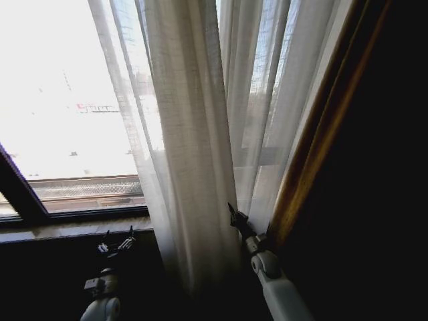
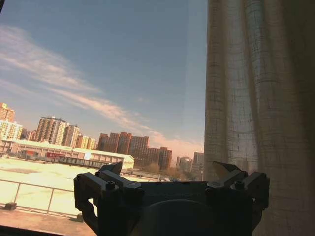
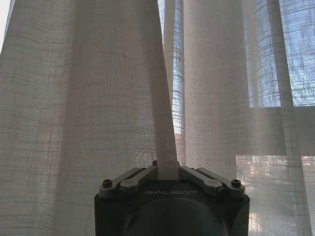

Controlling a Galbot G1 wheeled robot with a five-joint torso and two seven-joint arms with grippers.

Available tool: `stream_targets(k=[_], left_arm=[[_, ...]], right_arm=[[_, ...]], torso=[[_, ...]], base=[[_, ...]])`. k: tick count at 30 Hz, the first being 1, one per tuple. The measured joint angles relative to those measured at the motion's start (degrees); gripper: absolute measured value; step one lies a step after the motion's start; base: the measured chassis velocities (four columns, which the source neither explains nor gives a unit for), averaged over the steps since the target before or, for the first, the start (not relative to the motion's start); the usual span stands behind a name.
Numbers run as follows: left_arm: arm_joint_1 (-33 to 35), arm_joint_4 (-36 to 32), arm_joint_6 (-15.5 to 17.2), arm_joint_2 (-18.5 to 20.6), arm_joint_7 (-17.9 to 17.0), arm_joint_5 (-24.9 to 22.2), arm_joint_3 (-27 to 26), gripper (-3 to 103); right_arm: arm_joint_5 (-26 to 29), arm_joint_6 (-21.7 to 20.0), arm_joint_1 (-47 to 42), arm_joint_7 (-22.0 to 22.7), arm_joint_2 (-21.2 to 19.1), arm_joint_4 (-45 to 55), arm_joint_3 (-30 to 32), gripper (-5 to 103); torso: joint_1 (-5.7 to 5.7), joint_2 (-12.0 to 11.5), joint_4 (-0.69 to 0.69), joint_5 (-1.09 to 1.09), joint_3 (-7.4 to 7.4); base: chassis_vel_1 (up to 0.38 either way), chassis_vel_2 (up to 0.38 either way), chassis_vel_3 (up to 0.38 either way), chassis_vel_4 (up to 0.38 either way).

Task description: Open the curtains by pulling them apart, changing their state from closed to fully open.

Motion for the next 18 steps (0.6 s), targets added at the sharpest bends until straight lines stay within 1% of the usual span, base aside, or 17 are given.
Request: stream_targets(k=[3, 11, 14, 18], left_arm=[[0.0, 0.0, 0.0, 0.0, 0.0, 0.0, 0.0, 100], [0.0, 0.0, 0.0, 0.0, 0.0, 0.0, 0.0, 100], [0.0, 0.0, 0.0, 0.0, 0.0, 0.0, 0.0, 100], [0.0, 0.0, 0.0, 0.0, 0.0, 0.0, 0.0, 100]], right_arm=[[0.2, 0.3, 0.1, 0.0, 0.0, -0.3, 0.0, 0], [0.4, 1.0, 0.2, 0.4, -0.1, -0.3, -0.2, 0], [0.7, 0.7, 0.5, -0.2, -0.1, -0.3, -0.1, 0], [1.2, 0.3, 0.7, -0.6, -0.1, -0.5, -0.1, 0]], torso=[[-0.01, 0.0, 0.00, 0.00, 0.00], [0.05, 0.0, 0.01, -0.03, 0.02], [0.05, 0.0, 0.01, -0.03, 0.02], [-0.01, 0.0, 0.02, -0.02, 0.00]], base=[[-0.128, 0.049, 0.113, -0.070], [-0.116, 0.135, 0.099, -0.111], [-0.059, 0.039, 0.036, -0.065], [-0.009, -0.031, 0.004, 0.044]])
